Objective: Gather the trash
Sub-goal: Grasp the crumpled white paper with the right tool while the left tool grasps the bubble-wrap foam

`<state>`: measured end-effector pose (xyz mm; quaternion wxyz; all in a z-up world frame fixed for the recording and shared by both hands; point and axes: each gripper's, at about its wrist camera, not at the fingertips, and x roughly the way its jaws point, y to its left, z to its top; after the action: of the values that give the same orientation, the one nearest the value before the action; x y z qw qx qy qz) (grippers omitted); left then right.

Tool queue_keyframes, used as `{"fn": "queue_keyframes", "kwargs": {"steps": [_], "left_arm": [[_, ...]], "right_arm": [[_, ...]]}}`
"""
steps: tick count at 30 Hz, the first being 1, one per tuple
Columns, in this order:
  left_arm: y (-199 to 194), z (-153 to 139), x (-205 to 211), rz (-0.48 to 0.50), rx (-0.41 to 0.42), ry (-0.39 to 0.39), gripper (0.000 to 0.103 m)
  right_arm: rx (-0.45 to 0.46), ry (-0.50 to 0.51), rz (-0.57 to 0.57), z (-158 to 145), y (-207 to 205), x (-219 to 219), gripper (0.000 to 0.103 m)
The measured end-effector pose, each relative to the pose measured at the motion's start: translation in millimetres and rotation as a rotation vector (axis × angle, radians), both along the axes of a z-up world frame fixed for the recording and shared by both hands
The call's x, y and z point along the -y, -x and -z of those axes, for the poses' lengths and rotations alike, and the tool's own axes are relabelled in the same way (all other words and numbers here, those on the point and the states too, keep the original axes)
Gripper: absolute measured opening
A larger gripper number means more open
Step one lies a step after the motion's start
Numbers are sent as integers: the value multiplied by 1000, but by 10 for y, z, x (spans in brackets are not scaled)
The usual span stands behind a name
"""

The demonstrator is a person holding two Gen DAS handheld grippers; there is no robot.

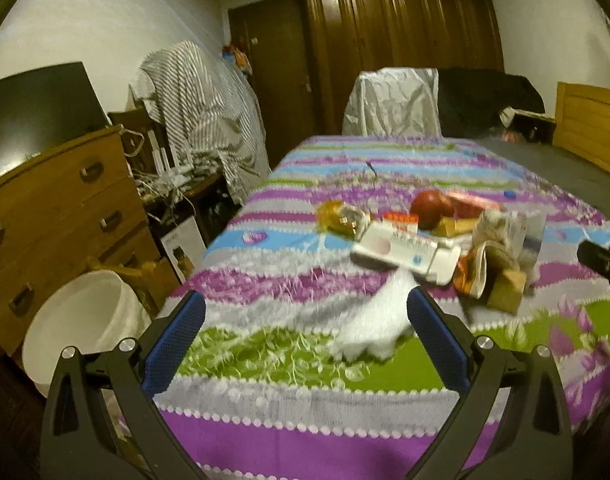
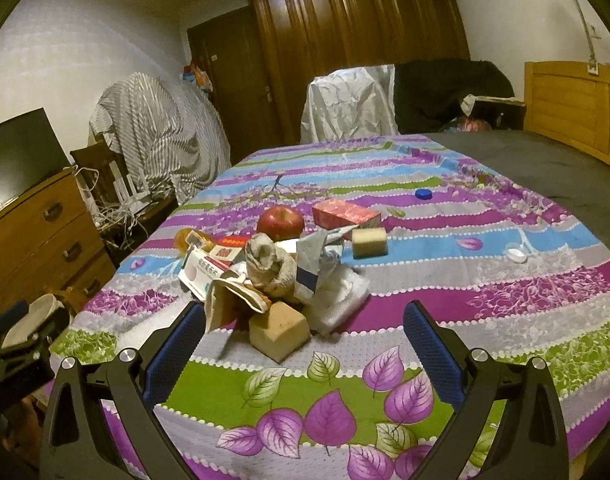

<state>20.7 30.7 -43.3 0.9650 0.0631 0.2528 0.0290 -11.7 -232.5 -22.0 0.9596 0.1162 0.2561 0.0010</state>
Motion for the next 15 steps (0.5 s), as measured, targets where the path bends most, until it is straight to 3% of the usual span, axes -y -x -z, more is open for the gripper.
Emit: {"fn": "queue_keyframes", "kwargs": {"steps": [6,8,10,15], "left_arm": [[-63,106,-38,31,-12,13,97],[-94,135,-35,47,-20,24,97],[-135,154,-25,52,-28,23,98],[-211,173,-57,46,-31,24,97]], "right_arm": [[-16,-38,-47,122,-236,65,92],[-26,-62,-71,133,-371,84,74],[-41,-105,-95,156,-583,122,65],[-116,-162,-72,303,-1122,264,57]]}}
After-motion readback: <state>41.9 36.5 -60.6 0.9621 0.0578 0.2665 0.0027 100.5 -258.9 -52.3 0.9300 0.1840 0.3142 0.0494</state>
